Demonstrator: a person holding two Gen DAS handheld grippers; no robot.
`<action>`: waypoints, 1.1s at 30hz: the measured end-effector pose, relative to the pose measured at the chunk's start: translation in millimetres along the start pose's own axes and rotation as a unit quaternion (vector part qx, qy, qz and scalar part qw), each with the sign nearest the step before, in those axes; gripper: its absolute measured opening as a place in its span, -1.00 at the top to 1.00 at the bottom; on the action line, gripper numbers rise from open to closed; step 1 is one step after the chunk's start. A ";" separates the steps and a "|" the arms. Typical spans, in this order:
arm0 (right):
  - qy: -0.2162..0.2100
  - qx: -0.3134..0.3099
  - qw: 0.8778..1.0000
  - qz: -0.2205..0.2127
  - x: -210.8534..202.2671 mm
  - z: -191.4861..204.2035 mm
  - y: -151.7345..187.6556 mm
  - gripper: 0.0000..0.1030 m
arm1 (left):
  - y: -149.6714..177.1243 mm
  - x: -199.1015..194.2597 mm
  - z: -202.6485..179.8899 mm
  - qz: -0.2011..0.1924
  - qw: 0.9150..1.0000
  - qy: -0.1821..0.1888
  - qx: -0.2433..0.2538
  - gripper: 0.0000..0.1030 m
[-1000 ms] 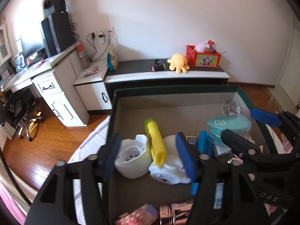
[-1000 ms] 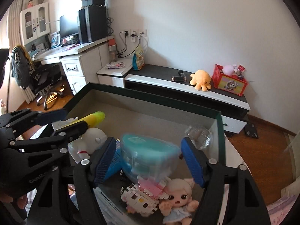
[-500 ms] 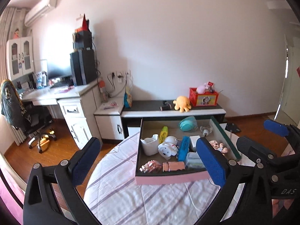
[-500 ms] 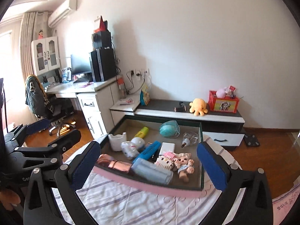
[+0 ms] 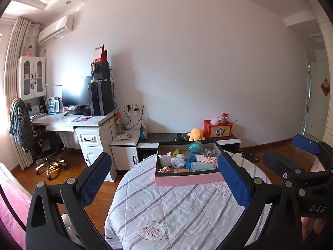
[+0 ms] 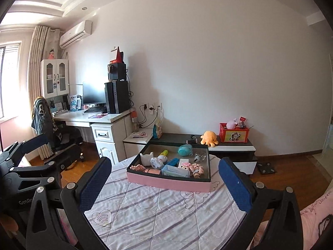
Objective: Organize rigid objects
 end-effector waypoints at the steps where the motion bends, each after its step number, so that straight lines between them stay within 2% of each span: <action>1: 0.001 -0.001 1.000 -0.006 -10.3 2.0 -0.2 -1.00 | -1.8 -9.1 -0.5 -0.004 1.000 -0.003 0.001 -1.00; 11: -0.002 -0.015 0.998 -0.057 -100.4 21.5 -9.7 -1.00 | -22.9 -99.1 -1.1 -0.061 0.998 -0.029 0.004 -1.00; 16: -0.003 -0.020 0.996 -0.082 -131.7 29.9 -17.4 -1.00 | -30.3 -126.9 -0.2 -0.077 0.996 -0.043 0.001 -1.00; 22: -0.004 -0.024 0.995 -0.094 -152.7 34.7 -19.6 -1.00 | -31.7 -142.1 -0.5 -0.081 0.996 -0.047 0.006 -1.00; 33: 0.011 -0.021 0.994 -0.108 -160.1 31.0 -23.6 -1.00 | -31.1 -145.2 -1.3 -0.082 0.996 -0.040 0.001 -1.00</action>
Point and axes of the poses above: each gripper's, at about its wrist camera, not at the fingertips, and x roughly the way its jaws point, z to its left, y to its underside, the point moved 9 cm from there along x, roughly the way its jaws point, and after that the axes turned 8 degrees about x, right-handed, at the moved point
